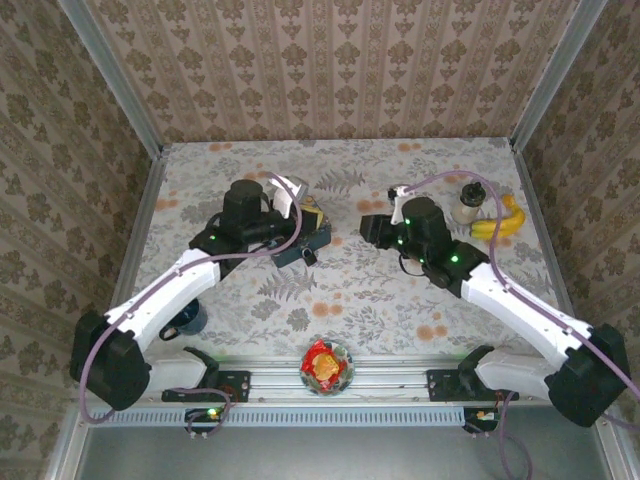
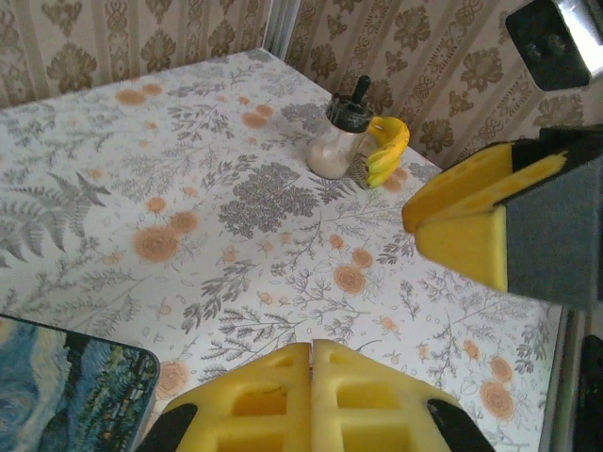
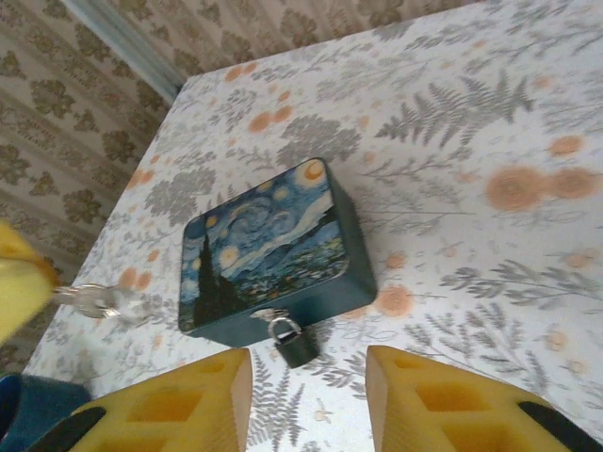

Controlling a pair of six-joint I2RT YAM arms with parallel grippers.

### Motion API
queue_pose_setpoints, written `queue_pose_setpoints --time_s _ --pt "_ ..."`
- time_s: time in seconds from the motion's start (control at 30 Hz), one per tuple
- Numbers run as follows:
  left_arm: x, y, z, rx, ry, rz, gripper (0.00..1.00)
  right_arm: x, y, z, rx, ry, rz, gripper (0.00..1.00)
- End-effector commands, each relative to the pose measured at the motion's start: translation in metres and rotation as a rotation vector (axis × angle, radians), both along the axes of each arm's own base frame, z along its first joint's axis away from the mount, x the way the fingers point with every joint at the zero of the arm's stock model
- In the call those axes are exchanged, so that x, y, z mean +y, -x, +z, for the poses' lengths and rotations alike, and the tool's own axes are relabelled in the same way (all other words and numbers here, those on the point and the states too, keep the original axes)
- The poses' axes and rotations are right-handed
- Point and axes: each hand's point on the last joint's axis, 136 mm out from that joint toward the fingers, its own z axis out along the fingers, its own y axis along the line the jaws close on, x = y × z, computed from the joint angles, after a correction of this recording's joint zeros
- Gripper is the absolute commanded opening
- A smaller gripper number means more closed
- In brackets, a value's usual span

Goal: Unlock the padlock with the key

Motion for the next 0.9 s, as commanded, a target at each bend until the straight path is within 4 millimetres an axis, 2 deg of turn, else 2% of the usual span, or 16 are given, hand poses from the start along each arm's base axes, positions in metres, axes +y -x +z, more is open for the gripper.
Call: queue_pose_setpoints --time_s 0.0,0.13,0.23,0.37,0.7,0.87 --pt "0.007 0.009 0.011 -0.053 -0.046 -0.042 0.00 -0.027 0.008 0.002 -0.036 0.076 -0.066 0.40" --pt "0.003 0.022 0.022 -0.062 -0.010 -0.108 0.00 -0.031 0.020 0.019 -0.107 0.065 -0.036 0.45" --pt "-0.004 0.033 0.030 -0.060 0.037 -0.175 0.00 -0.021 0.030 0.028 -0.157 0.029 0.048 0.52" --pt "-0.009 0.037 0.034 -0.056 0.078 -0.212 0.00 -0.003 0.042 0.035 -0.190 -0.008 0.168 0.57" --pt "-0.011 0.048 0.022 -0.027 0.060 -0.279 0.00 0.028 0.056 0.043 -0.210 -0.042 0.381 0.60" --pt "-0.009 0.055 0.021 -0.023 0.066 -0.318 0.00 0.035 0.059 0.050 -0.240 -0.030 0.433 0.61"
